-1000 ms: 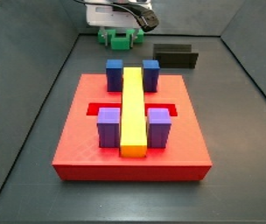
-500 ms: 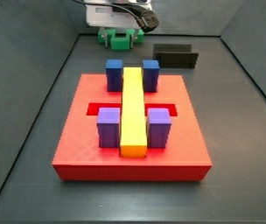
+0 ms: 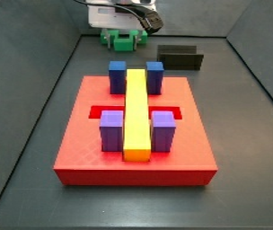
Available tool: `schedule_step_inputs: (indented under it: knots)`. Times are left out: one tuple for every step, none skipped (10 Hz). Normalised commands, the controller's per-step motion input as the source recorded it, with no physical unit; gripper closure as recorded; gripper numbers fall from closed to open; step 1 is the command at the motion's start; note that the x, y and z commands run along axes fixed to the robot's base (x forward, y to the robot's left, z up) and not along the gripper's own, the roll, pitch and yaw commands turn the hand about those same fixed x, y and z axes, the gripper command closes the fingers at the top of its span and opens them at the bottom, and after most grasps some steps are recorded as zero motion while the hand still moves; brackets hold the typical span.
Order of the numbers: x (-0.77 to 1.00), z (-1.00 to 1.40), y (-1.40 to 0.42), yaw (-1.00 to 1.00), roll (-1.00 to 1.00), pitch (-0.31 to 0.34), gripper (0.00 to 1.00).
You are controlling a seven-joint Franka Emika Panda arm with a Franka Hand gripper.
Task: Pick up the green object. Move up. Place the green object on the fixture. Regrasp the green object. Move to above the board. Insert the green object.
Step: Pick up the green object.
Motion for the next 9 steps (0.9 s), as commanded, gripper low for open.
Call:
schedule_step_inputs:
  knots:
    - [0.0,0.0,-0.06,0.0,0.04,0.0,0.0]
    - [0.0,0.0,0.0,0.0,0.0,0.0,1.0]
    - [0.0,0.0,0.0,0.0,0.0,0.0,1.0]
    - [0.0,0.0,0.0,0.0,0.0,0.0,1.0]
    - [0.0,0.0,0.0,0.0,0.0,0.0,1.0]
    - [0.0,0.0,0.0,0.0,0.0,0.0,1.0]
    - [0.0,0.0,0.0,0.0,0.0,0.0,1.0]
    - [0.0,0.0,0.0,0.0,0.0,0.0,1.0]
    - [0.0,0.0,0.0,0.0,0.0,0.0,1.0]
